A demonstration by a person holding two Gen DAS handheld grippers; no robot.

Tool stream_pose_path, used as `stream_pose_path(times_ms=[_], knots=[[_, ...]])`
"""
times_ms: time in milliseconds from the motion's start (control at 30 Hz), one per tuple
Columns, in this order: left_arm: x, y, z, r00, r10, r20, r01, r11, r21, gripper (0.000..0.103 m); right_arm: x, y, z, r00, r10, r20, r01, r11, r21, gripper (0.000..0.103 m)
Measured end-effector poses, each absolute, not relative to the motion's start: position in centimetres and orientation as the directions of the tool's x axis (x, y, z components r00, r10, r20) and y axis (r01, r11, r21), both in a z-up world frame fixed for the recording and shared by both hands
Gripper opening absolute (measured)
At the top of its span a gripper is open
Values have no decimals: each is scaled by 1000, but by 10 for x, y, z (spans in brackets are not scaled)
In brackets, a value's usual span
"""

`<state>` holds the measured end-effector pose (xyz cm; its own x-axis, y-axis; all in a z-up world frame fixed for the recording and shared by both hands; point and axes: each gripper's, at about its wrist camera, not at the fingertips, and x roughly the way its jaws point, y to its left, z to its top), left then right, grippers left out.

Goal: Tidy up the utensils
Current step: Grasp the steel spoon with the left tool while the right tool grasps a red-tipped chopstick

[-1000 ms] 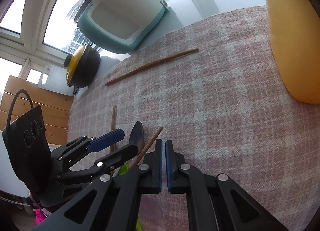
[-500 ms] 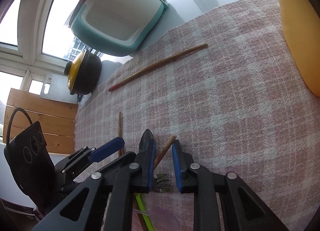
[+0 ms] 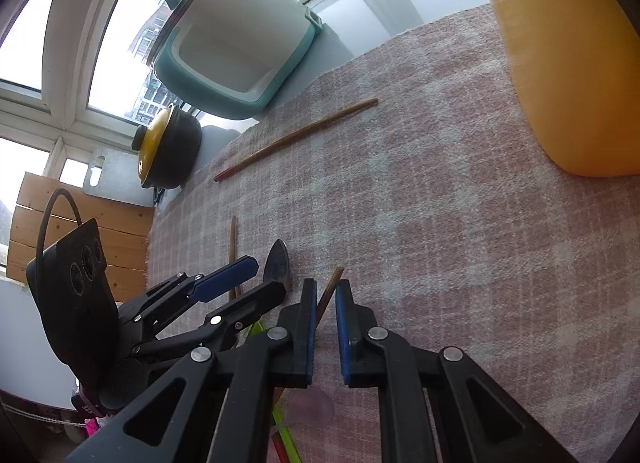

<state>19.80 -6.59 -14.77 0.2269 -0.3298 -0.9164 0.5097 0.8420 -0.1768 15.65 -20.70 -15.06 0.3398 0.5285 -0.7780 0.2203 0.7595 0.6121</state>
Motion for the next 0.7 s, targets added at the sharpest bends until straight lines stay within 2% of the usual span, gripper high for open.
stream_pose_path(times_ms=[300, 367, 700], knots=[[192, -88, -156, 293, -209, -933, 551, 834, -14, 40, 154, -215, -148, 343, 515, -785, 213, 771, 599, 6], [193, -88, -157, 300, -210, -930, 548, 837, -12, 36, 154, -217, -148, 343, 515, -786, 210, 773, 598, 6], [198, -55, -140, 322, -276, -906, 467, 878, -102, 35, 153, -209, -132, 358, 501, -788, 168, 796, 582, 5]])
